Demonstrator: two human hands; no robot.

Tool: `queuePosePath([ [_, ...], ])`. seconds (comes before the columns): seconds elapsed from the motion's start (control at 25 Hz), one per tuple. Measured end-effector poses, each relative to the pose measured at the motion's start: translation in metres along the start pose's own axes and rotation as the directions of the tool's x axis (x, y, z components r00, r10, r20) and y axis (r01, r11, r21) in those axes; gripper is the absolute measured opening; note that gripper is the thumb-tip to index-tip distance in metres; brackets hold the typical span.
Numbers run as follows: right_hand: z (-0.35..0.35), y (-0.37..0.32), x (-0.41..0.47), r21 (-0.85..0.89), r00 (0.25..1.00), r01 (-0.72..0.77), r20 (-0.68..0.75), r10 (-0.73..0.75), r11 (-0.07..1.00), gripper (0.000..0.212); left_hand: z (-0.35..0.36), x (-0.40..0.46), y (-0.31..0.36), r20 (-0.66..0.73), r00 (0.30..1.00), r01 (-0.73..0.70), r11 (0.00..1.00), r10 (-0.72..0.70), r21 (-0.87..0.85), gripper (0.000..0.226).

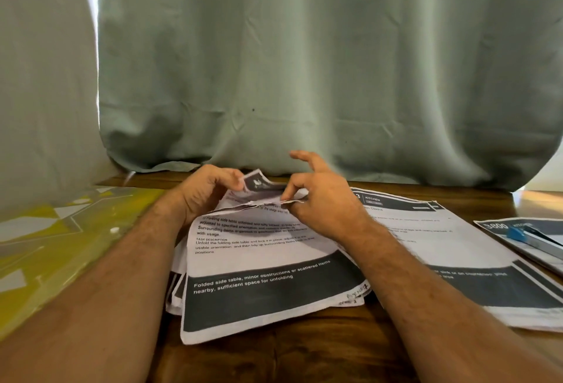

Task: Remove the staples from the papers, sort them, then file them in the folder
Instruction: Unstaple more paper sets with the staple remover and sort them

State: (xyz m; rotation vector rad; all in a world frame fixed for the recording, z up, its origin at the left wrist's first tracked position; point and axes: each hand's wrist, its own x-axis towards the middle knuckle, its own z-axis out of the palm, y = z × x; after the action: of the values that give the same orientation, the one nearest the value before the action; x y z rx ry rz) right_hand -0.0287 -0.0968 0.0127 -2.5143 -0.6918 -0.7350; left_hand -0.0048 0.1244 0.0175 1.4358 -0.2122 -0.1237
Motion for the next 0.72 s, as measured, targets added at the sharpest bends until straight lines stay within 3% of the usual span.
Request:
queuePosePath([
  [0.12, -0.002, -0.004, -0.001, -0.046, 0.989, -0.032, 0.142, 0.039, 0.998, 0.004, -0.002, 0.000, -0.003, 0.033, 0.999, 0.005, 0.997, -0.008, 0.074, 0.027],
  [0.2, -0.002, -0.007, -0.001, -0.086, 0.975, -0.053, 0.211, 0.070, 0.995, 0.003, -0.008, 0.008, -0.008, -0.153, 0.986, -0.022, 0.966, 0.063, 0.256, 0.027],
  [0.28, -0.001, -0.008, -0.001, -0.113, 0.962, -0.033, 0.266, 0.063, 0.993, 0.005, -0.017, 0.018, -0.014, -0.393, 0.889, 0.083, 0.762, 0.235, 0.643, 0.013],
  [0.32, -0.001, -0.009, -0.001, -0.134, 0.953, -0.012, 0.297, 0.052, 0.991, 0.007, -0.019, 0.020, -0.017, -0.422, 0.859, 0.158, 0.634, 0.290, 0.757, 0.008],
  [0.36, 0.000, -0.009, -0.002, -0.145, 0.945, 0.003, 0.325, 0.045, 0.989, 0.008, -0.021, 0.022, -0.020, -0.423, 0.859, 0.220, 0.537, 0.289, 0.814, 0.017],
  [0.44, 0.001, -0.009, -0.002, -0.133, 0.934, 0.005, 0.354, 0.042, 0.991, 0.008, -0.023, 0.026, -0.024, -0.428, 0.880, 0.300, 0.455, 0.208, 0.838, 0.047],
  [0.56, 0.001, -0.009, -0.003, -0.124, 0.935, -0.007, 0.352, 0.050, 0.992, 0.008, -0.022, 0.029, -0.025, -0.442, 0.874, 0.311, 0.468, 0.200, 0.827, 0.068],
  [0.72, -0.001, -0.009, -0.003, -0.084, 0.943, -0.011, 0.330, 0.038, 0.996, 0.018, -0.026, 0.030, -0.023, -0.512, 0.823, 0.315, 0.552, 0.247, 0.772, 0.057],
])
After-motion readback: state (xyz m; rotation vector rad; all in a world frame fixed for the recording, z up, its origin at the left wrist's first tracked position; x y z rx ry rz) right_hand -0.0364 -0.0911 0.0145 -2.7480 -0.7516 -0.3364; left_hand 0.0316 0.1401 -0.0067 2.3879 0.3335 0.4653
